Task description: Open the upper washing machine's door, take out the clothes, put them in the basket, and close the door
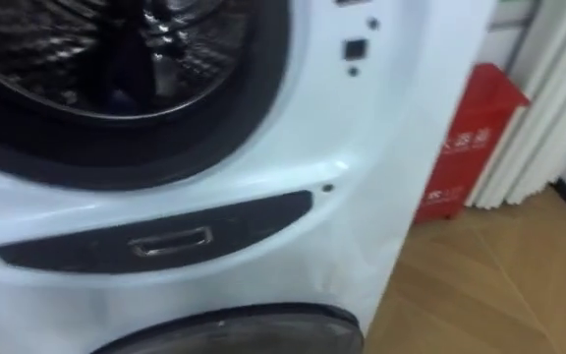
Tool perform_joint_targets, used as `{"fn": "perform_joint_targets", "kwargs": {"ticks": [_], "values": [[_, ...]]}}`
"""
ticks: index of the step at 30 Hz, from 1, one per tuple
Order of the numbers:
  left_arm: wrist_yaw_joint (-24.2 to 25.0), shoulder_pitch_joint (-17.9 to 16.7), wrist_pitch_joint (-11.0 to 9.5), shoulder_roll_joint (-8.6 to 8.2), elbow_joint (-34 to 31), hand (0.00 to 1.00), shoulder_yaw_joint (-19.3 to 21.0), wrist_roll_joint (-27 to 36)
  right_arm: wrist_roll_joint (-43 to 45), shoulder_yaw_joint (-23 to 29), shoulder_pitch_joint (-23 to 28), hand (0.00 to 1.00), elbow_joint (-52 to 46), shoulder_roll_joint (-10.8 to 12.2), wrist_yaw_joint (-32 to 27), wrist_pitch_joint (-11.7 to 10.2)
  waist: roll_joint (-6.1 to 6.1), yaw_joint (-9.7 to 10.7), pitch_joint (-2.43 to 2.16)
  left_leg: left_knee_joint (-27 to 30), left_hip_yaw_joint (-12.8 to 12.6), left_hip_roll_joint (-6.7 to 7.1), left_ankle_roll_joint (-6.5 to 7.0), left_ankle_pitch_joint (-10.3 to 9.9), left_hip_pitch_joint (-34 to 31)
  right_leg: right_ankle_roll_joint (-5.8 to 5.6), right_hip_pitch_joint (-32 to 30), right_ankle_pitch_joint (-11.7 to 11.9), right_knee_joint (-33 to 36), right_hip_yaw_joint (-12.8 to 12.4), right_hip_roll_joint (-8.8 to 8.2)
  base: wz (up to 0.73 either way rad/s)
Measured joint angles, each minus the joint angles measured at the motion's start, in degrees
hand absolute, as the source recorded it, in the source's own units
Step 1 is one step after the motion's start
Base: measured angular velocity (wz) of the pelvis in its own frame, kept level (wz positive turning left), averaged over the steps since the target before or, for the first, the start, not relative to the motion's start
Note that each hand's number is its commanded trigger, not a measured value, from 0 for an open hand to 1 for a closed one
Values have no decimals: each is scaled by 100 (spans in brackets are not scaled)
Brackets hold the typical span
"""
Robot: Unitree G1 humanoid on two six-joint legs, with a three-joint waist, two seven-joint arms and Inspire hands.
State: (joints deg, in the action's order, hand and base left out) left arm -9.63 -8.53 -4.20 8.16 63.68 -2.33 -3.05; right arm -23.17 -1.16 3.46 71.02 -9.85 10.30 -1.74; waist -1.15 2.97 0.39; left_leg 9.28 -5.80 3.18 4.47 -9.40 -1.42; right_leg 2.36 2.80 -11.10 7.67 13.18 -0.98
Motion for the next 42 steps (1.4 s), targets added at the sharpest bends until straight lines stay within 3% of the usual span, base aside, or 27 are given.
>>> {"fn": "perform_joint_targets", "kwargs": {"ticks": [2, 8, 17, 30, 33, 35, 36, 37, 38, 39, 40, 41, 42], "values": [[-12, -50, 16, 1, -7, 0, 159, -1, 35, 3, 20, 0, 173, 21, -21, 61, -16, -28, -8, 6, 167, 47, 1, -2, 16, -4, 65, -27, -2, -46, -9, 40], [-15, -198, 152, 8, 4, 0, 477, -145, 221, -20, 18, 0, 272, 57, -93, 172, 10, -206, 12, -1, 277, 65, -2, -28, 174, -14, 249, -37, -9, -37, -7, 9], [15, -223, 227, -26, -73, 0, 489, -625, 459, -210, -13, 0, 225, 58, -152, 183, 8, -324, 10, 30, 292, 75, -8, -40, 192, -10, 341, -47, -83, -27, -6, 1], [-90, -216, 225, -81, -56, 0, 469, -613, 577, -275, 48, 0, 193, 111, -464, 98, 57, -324, 18, 44, 311, 41, -21, -114, 320, -11, 473, -47, -22, -70, 24, 0], [-125, -261, 222, -88, 61, 0, 506, -758, 710, -262, 95, 0, 176, 133, -546, 35, 97, -356, 21, 457, 259, -56, -52, -330, 206, -8, 472, -48, 37, -201, 108, -12], [-141, -310, 318, -90, 98, 0, 575, -1165, 957, -251, 96, 0, 60, 131, -560, -15, 153, -389, 33, 1291, 279, -183, -151, -602, -198, 76, 359, -93, 102, -213, 261, -9], [-131, -319, 362, -103, 78, 0, 598, -1237, 1024, -242, 120, 0, 39, 130, -557, -23, 179, -417, 38, 1514, 305, -214, -179, -622, -333, 94, 314, -91, 126, -225, 291, -20], [-90, -301, 418, -127, -10, 0, 617, -1295, 1175, -212, 106, 0, 32, 128, -550, -65, 178, -475, 31, 1882, 401, -243, -223, -637, -573, 142, 211, -63, 139, -246, 329, -26], [-50, -277, 429, -155, -22, 0, 629, -1291, 1299, -193, 65, 0, 35, 116, -537, -96, 167, -496, -17, 2196, 510, -265, -407, -687, -799, 207, 79, -37, 134, -203, 319, -30], [-13, -274, 440, -183, -21, 0, 682, -1290, 1356, -179, 24, 0, 26, 103, -530, -105, 183, -500, -15, 2491, 534, -368, -424, -727, -927, 236, 4, -50, 184, -180, 334, -59], [56, -352, 500, -213, -5, 0, 701, -1287, 1490, -169, -46, 0, 16, 97, -531, -113, 229, -530, 29, 3415, 394, -658, -474, -791, -1038, 287, -73, -78, 374, -106, 416, -82], [145, -451, 582, -215, 14, 0, 705, -1279, 1545, -176, -77, 0, -26, 99, -533, -122, 336, -449, -5, 4098, 390, -958, -534, -790, -883, 323, -38, -93, 441, 41, 521, -79], [183, -440, 620, -215, 37, 0, 706, -1271, 1546, -179, -70, 0, -72, 95, -544, -125, 380, -368, -14, 4330, 452, -1074, -552, -779, -777, 334, -10, -91, 445, 142, 562, -25]]}}
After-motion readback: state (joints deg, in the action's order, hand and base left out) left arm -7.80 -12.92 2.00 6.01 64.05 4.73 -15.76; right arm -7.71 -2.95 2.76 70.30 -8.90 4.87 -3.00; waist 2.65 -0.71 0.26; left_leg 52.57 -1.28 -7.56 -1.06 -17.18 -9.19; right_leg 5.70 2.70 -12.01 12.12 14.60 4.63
